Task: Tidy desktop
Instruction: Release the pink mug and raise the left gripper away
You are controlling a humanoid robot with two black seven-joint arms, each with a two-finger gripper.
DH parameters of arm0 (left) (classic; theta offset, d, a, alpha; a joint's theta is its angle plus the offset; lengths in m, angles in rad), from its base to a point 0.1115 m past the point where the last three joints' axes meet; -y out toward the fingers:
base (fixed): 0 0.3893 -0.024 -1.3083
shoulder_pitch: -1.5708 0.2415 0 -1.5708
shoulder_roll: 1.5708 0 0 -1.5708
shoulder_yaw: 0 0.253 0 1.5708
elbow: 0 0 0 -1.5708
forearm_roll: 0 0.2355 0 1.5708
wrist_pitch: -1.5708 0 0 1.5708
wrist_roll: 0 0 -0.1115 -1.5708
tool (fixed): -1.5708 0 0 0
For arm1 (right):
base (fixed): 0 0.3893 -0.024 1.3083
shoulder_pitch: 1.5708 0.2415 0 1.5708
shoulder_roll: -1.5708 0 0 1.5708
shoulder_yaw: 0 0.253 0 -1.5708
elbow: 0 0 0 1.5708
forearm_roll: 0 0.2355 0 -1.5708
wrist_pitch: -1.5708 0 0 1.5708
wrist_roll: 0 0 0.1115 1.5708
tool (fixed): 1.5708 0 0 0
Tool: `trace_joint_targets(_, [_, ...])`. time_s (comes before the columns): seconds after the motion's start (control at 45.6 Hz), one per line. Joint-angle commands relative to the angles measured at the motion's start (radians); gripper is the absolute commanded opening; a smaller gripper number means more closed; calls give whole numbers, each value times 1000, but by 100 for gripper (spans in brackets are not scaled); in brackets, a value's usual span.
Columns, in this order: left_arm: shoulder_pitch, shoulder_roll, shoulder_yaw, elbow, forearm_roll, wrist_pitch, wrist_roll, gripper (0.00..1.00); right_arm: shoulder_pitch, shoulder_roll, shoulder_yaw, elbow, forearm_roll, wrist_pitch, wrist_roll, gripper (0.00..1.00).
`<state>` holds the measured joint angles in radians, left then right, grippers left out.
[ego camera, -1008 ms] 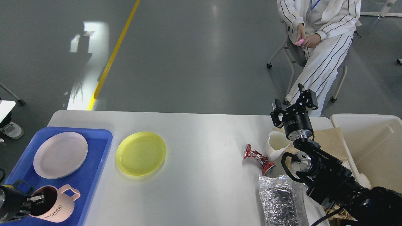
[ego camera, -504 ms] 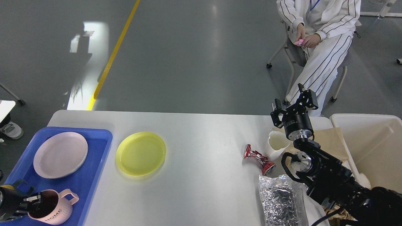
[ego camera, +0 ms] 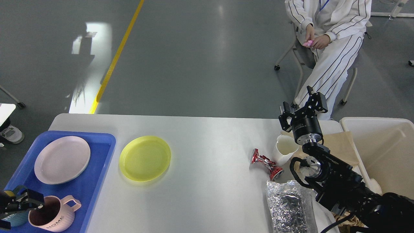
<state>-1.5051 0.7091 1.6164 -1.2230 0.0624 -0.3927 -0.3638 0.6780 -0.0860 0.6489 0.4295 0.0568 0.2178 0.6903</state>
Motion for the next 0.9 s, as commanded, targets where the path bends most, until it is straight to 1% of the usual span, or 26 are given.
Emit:
trace_joint_targets(0.0, [-116, 32, 37, 5, 4, -165, 2, 96, 0, -1, 0, 0, 0, 0, 0, 100])
trace_joint_targets(0.131, [-274, 46, 88, 17, 4, -317, 5, 96, 0, 0, 0, 0, 0, 0, 0, 100])
trace_joint_targets(0.263, [-441, 43, 94, 16, -18, -486, 2, 96, 0, 0, 0, 0, 0, 0, 0, 100])
trace_joint_targets(0.307, [-480, 40, 86, 8, -27, -518, 2, 96, 0, 0, 0, 0, 0, 0, 0, 100])
trace_joint_targets(0.373, [-514, 32, 77, -10, -68, -545, 2, 96, 0, 0, 0, 0, 0, 0, 0, 100])
trace_joint_targets(0.46, [-520, -2, 68, -30, -153, -542, 5, 94, 0, 0, 0, -2, 0, 0, 0, 100])
trace_joint_targets(0.548, [-514, -66, 68, -29, -232, -508, 6, 92, 2, 0, 0, -2, 0, 0, 0, 100])
trace_joint_targets(0.614, [-514, -108, 68, -29, -286, -450, 6, 92, 2, 0, 2, -2, 0, 0, 0, 100])
trace_joint_targets(0.767, [-501, -204, 56, -29, -391, -250, 6, 92, 2, 0, 2, -2, 0, 0, 0, 100])
trace_joint_targets(0.833, [-472, -227, 22, -27, -400, -152, 5, 93, 2, 2, 2, -2, 0, 0, 0, 100])
trace_joint_targets(0.877, [-452, -230, -21, -26, -397, -83, 3, 95, 2, 2, 0, -2, 0, 0, 0, 100])
